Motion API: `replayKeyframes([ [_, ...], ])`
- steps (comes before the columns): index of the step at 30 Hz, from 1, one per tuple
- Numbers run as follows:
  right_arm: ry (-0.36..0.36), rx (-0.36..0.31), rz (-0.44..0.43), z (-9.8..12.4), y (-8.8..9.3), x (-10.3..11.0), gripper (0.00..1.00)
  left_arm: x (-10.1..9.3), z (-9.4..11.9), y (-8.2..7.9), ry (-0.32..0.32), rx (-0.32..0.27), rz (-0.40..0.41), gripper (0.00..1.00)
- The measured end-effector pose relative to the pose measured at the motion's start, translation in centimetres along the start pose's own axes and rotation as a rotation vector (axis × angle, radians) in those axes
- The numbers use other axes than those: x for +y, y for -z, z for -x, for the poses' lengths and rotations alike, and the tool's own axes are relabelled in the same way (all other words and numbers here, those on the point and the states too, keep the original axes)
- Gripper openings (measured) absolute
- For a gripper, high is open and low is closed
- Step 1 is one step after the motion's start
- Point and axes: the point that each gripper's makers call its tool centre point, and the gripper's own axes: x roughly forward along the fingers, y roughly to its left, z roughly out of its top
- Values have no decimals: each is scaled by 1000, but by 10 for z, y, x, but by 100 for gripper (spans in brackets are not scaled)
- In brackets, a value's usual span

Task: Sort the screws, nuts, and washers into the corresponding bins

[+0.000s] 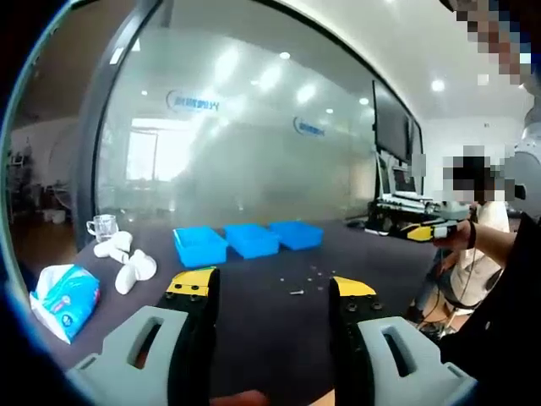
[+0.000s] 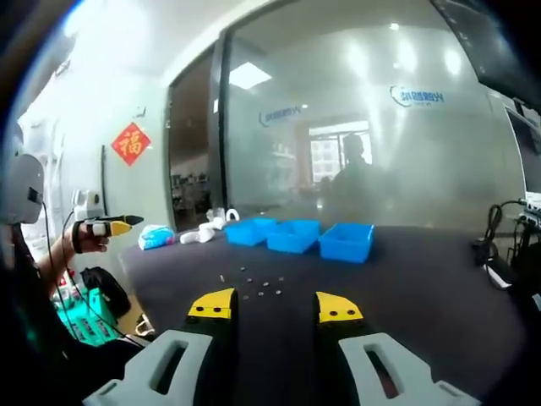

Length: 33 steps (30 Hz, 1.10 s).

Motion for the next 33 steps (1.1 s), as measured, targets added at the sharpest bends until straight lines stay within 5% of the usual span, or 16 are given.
replayKeyframes([
  [19,-242,209,161,-41,-3,47,30,-3,7,3,-4,-4,-1,50],
  [33,-398,359,307,-96,-12,88,28,-3,10,6,-8,-7,4,50],
])
